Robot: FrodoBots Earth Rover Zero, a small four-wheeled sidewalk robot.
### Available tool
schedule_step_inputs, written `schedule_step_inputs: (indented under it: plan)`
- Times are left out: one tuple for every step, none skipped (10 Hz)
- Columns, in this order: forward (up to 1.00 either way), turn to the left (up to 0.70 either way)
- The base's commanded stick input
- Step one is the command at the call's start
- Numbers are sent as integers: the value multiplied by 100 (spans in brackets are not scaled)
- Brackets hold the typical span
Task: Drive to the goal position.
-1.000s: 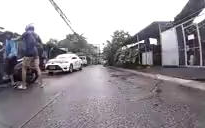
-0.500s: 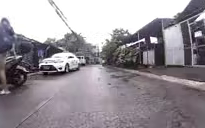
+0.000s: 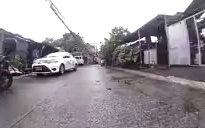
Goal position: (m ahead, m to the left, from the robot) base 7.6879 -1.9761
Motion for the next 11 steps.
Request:
schedule_step_inputs:
  plan:
    - [100,1]
    - [100,16]
    - [100,0]
    - [100,0]
    - [100,0]
    - [100,0]
    - [100,0]
    - [100,0]
    - [100,0]
    - [100,0]
    - [100,0]
